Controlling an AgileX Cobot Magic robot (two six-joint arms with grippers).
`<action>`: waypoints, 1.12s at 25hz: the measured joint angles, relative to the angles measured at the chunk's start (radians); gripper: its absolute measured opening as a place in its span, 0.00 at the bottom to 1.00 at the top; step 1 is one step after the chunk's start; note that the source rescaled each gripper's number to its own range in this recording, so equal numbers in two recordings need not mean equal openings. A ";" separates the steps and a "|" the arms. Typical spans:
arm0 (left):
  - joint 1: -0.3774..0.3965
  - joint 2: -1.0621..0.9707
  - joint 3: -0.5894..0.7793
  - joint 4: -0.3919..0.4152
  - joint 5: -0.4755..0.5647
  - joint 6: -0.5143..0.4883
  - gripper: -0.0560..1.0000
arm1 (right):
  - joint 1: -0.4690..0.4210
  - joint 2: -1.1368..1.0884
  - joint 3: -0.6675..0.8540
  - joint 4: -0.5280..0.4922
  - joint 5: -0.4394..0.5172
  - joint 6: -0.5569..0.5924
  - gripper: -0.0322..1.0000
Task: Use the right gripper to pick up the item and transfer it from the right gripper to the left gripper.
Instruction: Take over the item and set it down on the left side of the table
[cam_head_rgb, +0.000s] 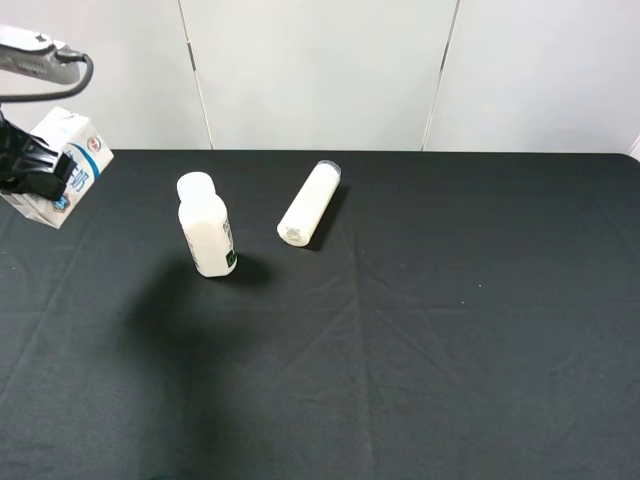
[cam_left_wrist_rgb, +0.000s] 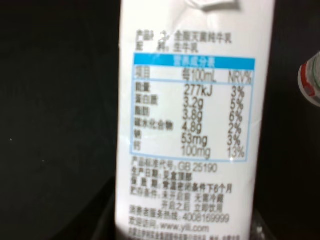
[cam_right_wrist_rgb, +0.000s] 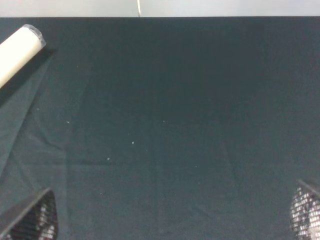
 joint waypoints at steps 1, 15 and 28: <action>0.000 0.000 0.007 0.000 -0.007 0.000 0.05 | 0.000 0.000 0.000 0.000 0.000 0.000 1.00; 0.000 0.071 0.092 0.000 -0.109 -0.053 0.05 | 0.000 0.000 0.000 0.000 0.000 0.000 1.00; 0.000 0.301 0.092 -0.007 -0.282 -0.085 0.05 | 0.000 0.000 0.000 0.000 0.000 0.000 1.00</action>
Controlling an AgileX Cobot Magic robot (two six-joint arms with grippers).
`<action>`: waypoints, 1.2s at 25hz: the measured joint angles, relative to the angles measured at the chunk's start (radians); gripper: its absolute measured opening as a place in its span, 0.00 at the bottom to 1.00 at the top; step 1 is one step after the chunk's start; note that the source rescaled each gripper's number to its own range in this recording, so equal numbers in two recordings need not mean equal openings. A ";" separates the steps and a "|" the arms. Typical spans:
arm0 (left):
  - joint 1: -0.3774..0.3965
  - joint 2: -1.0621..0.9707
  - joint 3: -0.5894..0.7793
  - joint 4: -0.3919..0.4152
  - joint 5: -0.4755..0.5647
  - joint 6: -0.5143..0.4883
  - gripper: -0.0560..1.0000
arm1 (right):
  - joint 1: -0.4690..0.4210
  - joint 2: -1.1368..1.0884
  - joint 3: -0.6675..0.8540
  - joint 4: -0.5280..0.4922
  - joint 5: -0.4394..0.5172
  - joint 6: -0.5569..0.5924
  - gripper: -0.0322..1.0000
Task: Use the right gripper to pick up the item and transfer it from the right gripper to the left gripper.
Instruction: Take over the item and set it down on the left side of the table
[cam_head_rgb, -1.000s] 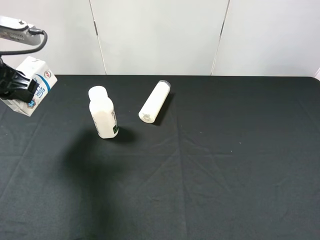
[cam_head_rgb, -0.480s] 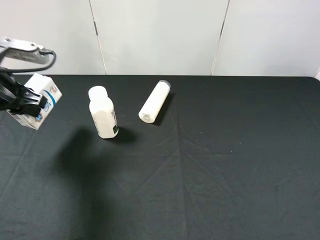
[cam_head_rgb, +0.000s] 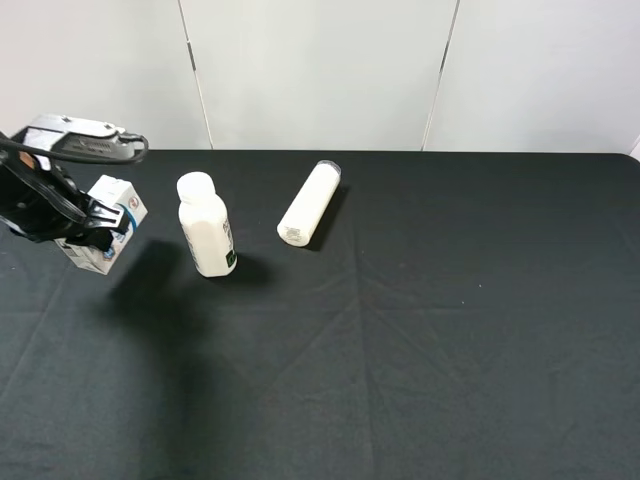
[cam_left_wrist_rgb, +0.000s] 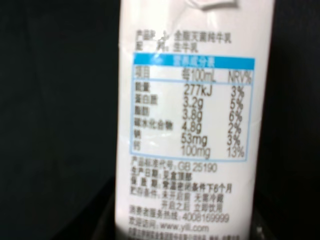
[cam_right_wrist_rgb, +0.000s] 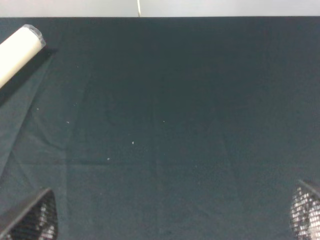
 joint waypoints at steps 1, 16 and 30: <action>0.000 0.015 0.000 0.000 -0.013 0.000 0.05 | 0.000 0.000 0.000 0.000 0.000 0.000 1.00; 0.000 0.112 0.000 -0.001 -0.141 0.000 0.05 | 0.000 0.000 0.000 0.000 0.000 0.000 1.00; 0.000 0.112 0.000 0.000 -0.179 0.000 0.99 | 0.000 0.000 0.000 0.000 0.000 0.000 1.00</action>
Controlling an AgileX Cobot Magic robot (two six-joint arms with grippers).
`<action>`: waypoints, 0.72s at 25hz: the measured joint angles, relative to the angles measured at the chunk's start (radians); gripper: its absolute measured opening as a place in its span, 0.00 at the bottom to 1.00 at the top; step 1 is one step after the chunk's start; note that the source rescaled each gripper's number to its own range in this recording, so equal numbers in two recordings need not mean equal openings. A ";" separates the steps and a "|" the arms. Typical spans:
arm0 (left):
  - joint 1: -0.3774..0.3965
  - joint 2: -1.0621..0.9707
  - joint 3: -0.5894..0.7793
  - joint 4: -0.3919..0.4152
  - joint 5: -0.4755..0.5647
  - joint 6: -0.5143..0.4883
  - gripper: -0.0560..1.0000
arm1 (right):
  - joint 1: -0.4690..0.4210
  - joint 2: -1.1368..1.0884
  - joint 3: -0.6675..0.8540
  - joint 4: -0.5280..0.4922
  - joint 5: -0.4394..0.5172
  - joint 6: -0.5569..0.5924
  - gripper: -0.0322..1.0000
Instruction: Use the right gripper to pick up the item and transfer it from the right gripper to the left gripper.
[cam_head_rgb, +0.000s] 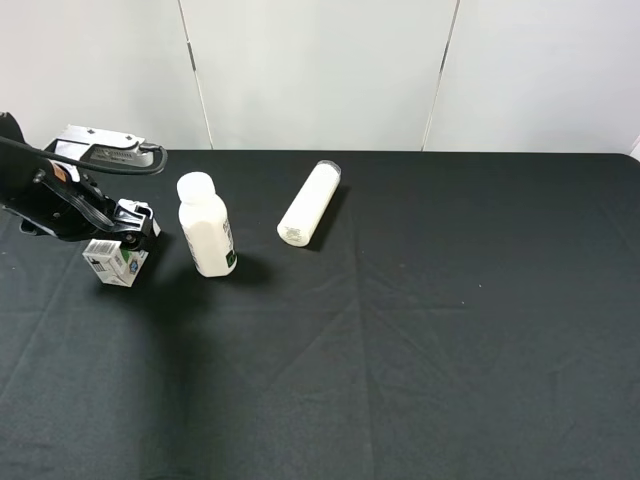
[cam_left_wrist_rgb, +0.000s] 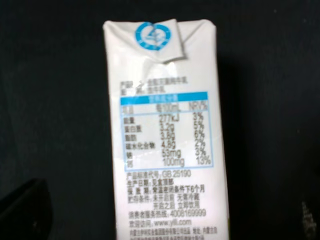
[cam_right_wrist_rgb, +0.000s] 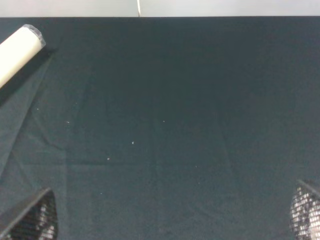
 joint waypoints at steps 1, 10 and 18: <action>0.000 0.000 0.000 0.001 -0.001 0.000 0.99 | 0.000 0.000 0.000 0.000 0.000 0.000 1.00; 0.000 -0.043 0.000 0.002 0.004 0.000 1.00 | 0.000 0.000 0.000 0.000 0.000 0.000 1.00; 0.000 -0.195 -0.001 0.003 0.083 0.000 1.00 | 0.000 0.000 0.000 0.000 0.000 0.000 1.00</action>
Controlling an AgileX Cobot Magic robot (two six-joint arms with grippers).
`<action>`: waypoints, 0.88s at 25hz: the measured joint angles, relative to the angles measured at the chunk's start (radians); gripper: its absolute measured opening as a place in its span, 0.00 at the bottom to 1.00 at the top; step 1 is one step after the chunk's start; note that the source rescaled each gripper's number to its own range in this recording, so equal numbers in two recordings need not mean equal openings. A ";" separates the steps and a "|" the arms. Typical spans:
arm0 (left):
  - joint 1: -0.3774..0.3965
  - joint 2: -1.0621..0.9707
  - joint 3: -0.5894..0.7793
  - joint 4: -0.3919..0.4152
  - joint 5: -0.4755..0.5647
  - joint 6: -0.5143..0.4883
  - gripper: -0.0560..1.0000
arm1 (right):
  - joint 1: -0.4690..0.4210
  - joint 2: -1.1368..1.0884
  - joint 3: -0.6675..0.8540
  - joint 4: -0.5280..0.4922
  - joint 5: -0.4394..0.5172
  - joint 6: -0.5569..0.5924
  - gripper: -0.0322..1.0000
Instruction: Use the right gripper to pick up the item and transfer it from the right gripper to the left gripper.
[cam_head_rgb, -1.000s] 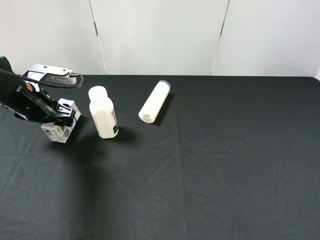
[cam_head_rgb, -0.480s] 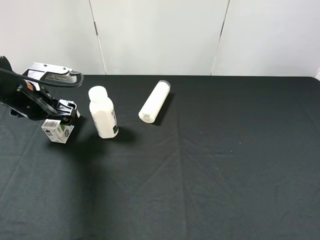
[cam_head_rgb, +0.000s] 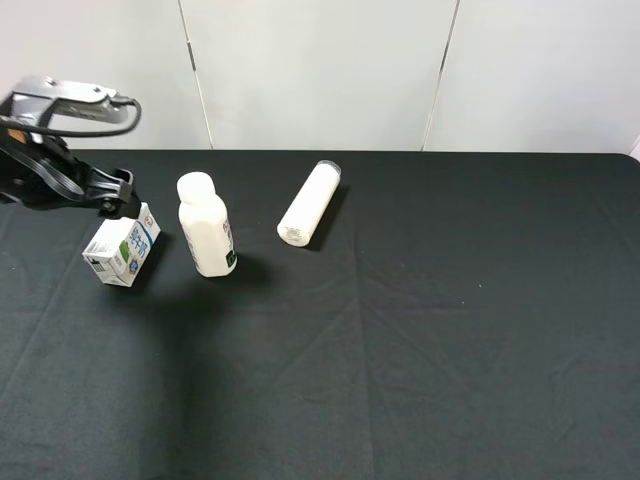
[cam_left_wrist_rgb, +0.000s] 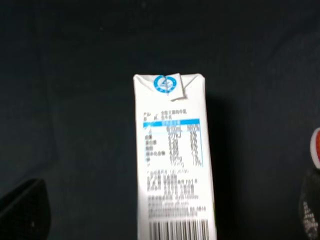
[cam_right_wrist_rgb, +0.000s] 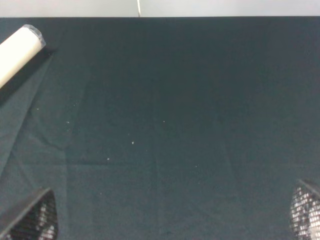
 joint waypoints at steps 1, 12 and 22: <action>0.000 -0.048 0.000 0.002 0.046 0.000 1.00 | 0.000 0.000 0.000 0.000 0.000 0.000 1.00; 0.000 -0.347 -0.068 0.004 0.398 0.000 1.00 | 0.000 0.000 0.000 0.000 0.000 0.000 1.00; 0.000 -0.546 -0.251 0.003 0.801 -0.007 1.00 | 0.000 0.000 0.000 0.000 0.000 0.000 1.00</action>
